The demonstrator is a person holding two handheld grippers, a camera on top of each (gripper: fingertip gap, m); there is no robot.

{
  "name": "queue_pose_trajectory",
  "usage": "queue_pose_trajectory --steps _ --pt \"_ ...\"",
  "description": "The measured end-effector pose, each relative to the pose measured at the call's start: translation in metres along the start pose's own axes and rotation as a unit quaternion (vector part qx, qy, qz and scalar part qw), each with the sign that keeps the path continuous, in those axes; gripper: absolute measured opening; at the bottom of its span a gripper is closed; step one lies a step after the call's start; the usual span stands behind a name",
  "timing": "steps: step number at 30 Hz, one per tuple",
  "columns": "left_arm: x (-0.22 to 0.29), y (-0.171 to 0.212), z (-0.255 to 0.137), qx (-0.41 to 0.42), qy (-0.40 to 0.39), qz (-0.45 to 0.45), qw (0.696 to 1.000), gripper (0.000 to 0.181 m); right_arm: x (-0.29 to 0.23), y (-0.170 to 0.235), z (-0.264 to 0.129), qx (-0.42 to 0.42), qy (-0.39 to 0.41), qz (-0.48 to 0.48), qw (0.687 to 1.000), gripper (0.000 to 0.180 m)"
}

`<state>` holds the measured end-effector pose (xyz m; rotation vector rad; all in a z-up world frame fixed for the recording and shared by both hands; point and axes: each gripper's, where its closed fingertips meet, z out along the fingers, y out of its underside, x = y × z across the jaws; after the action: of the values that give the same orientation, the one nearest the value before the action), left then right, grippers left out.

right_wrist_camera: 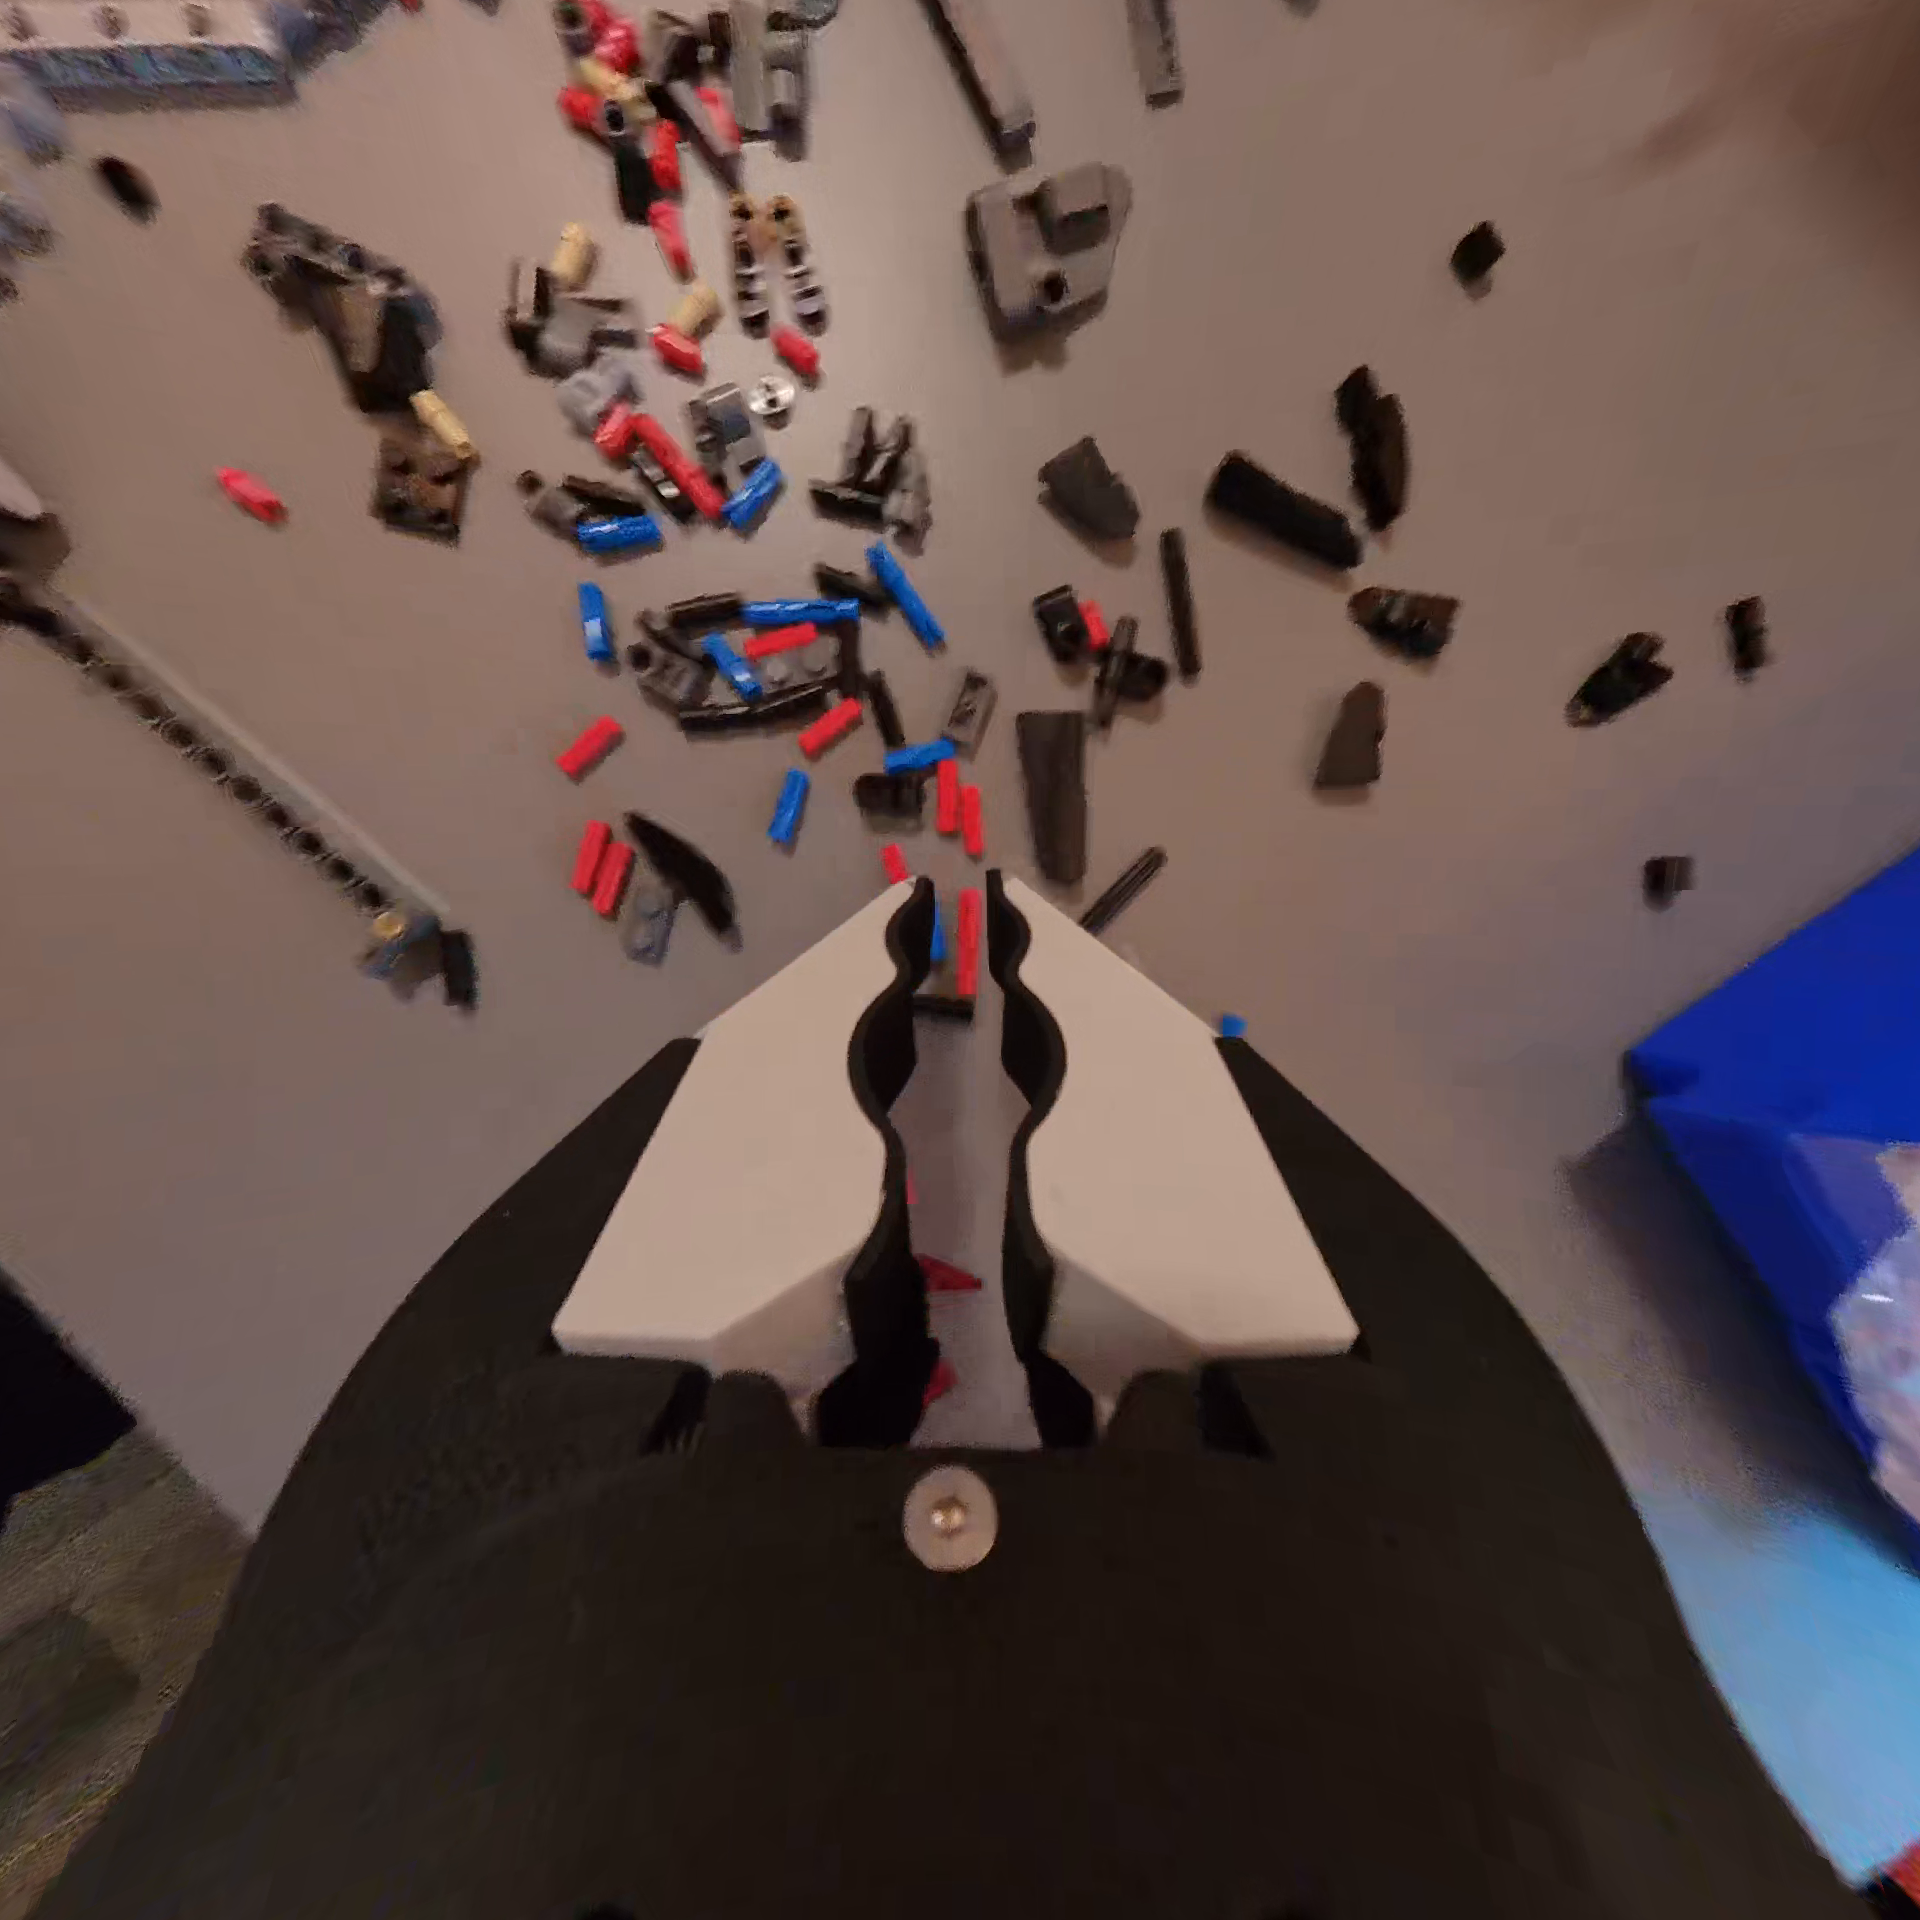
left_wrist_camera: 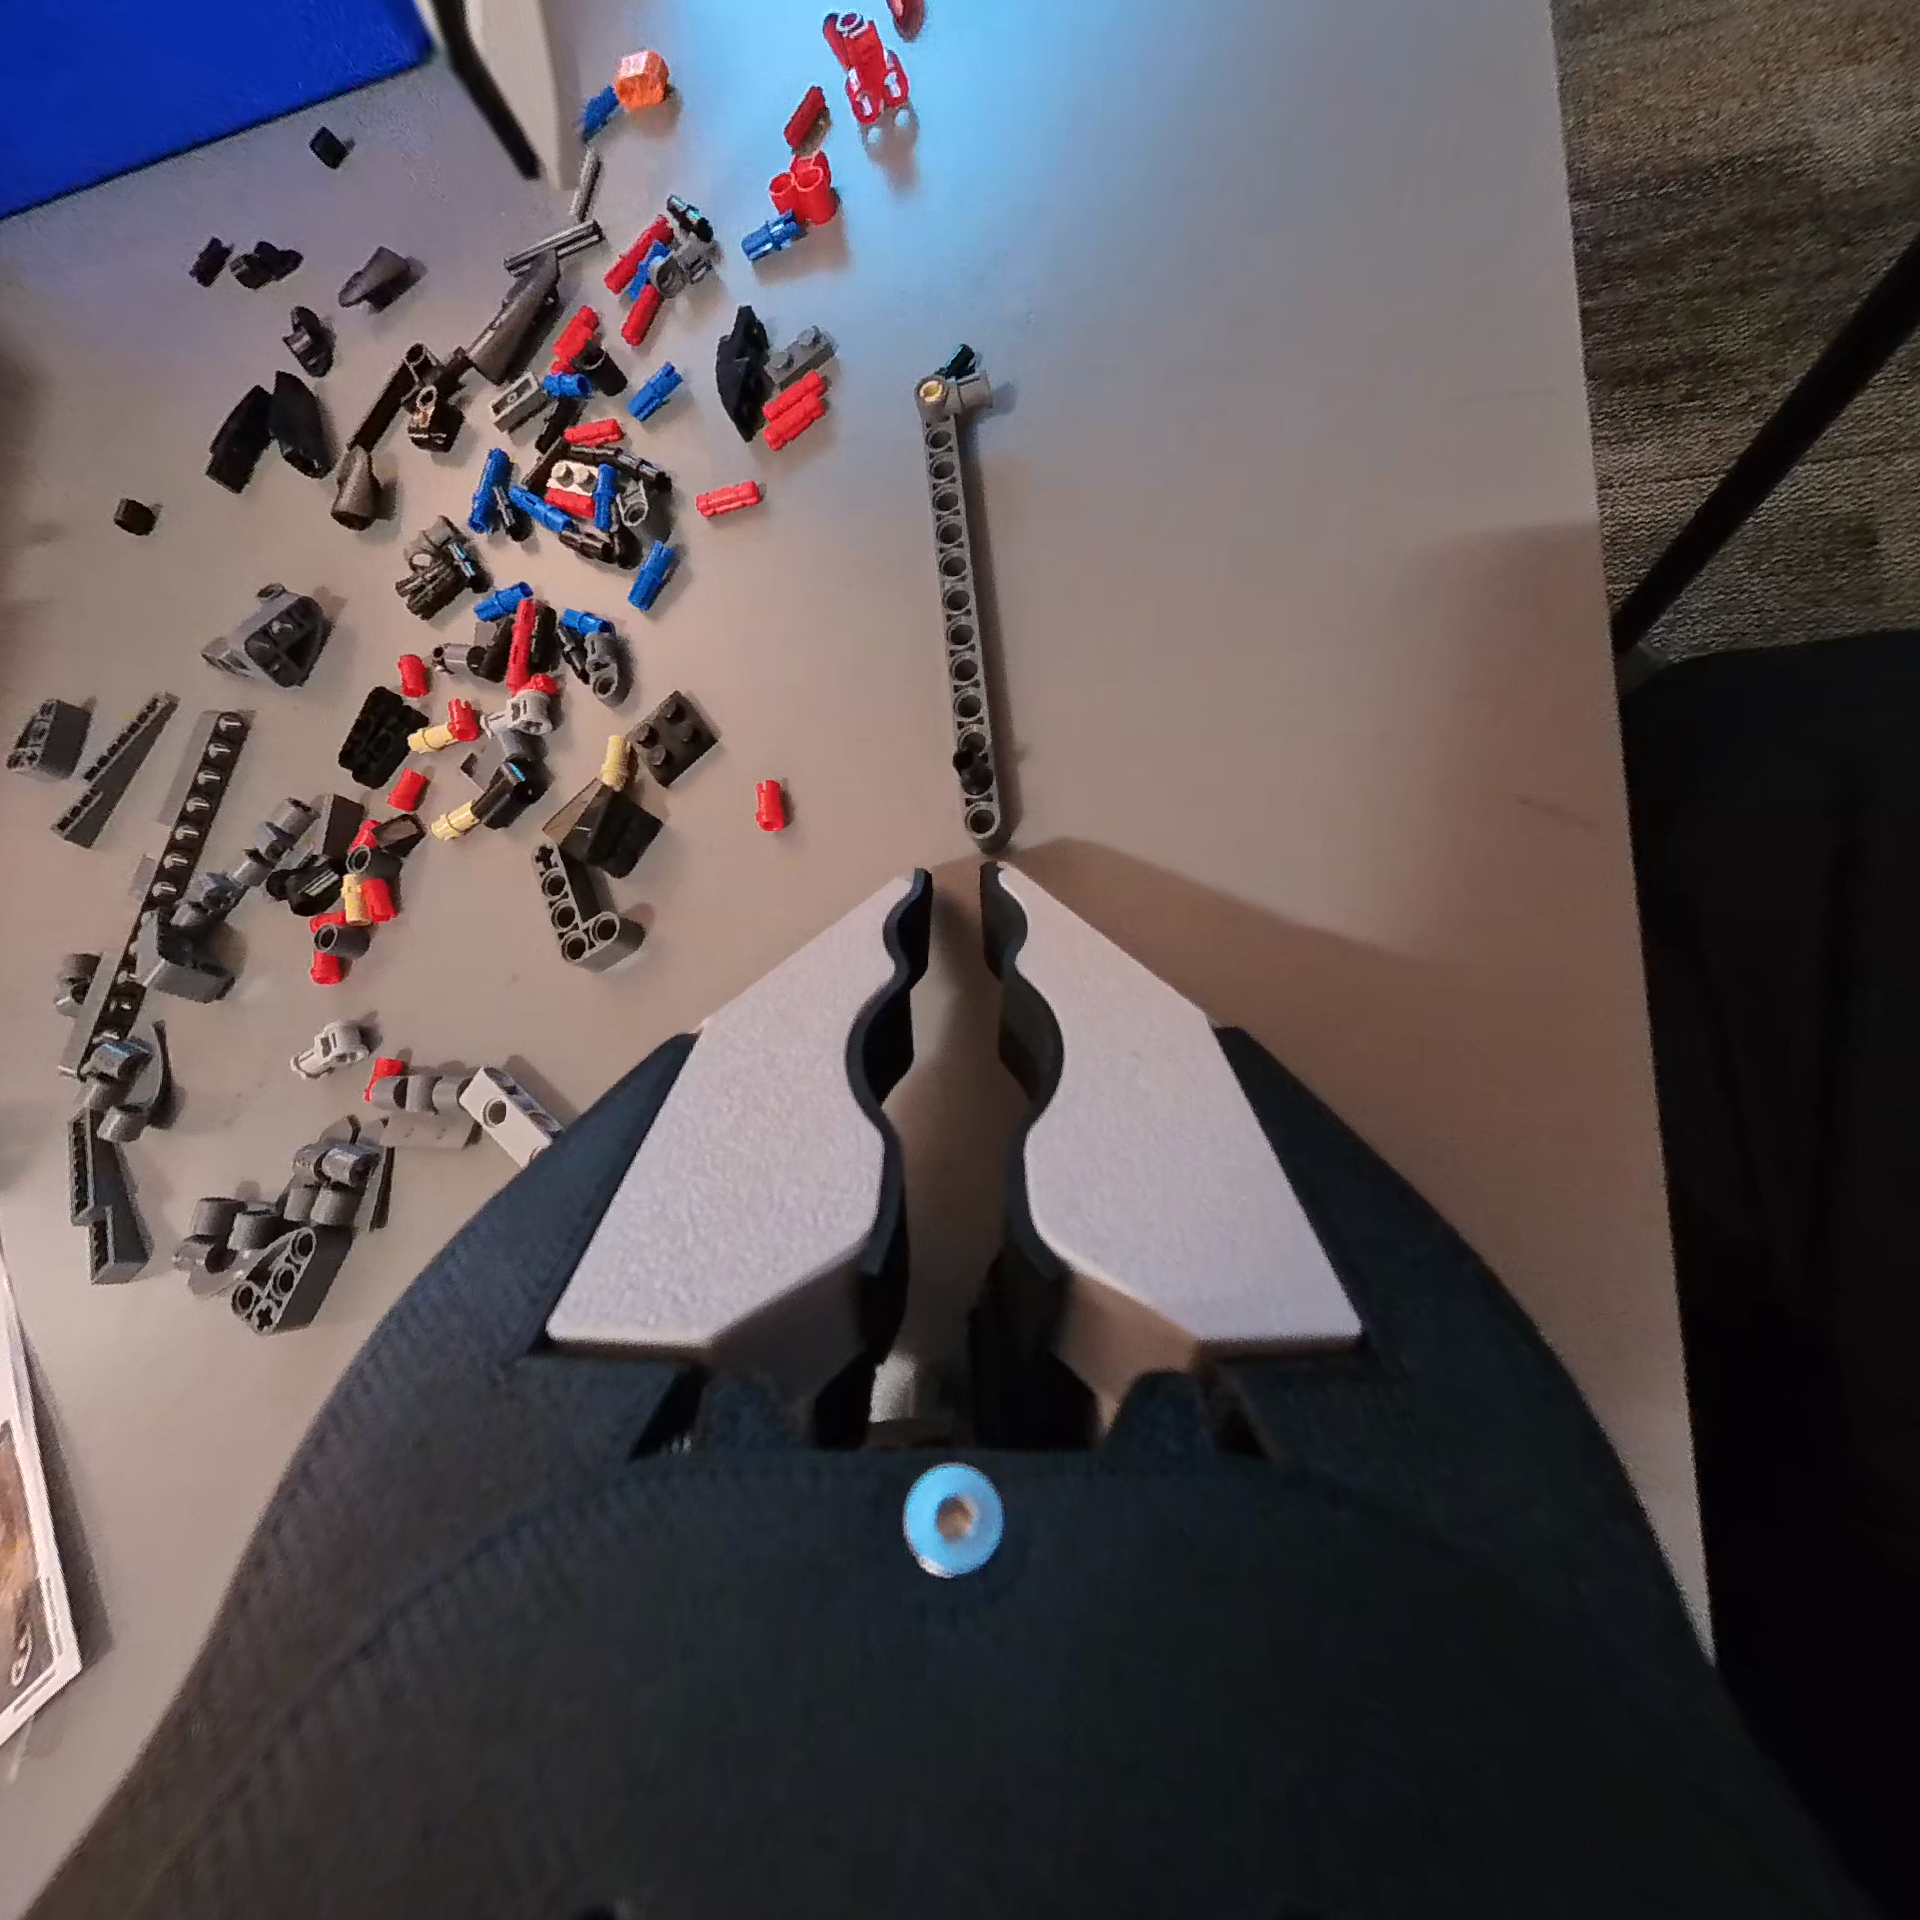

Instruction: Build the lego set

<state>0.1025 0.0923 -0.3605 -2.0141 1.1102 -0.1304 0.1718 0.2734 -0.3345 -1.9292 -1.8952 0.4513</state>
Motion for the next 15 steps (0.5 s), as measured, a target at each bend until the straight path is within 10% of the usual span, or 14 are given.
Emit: queue_pose_trajectory --steps 15 --pt "0.0 0.0 0.001 0.0 -0.002 0.003 1.0 0.007 -0.081 -0.039 0.015 0.052 -0.062 -0.078 0.994 0.016"
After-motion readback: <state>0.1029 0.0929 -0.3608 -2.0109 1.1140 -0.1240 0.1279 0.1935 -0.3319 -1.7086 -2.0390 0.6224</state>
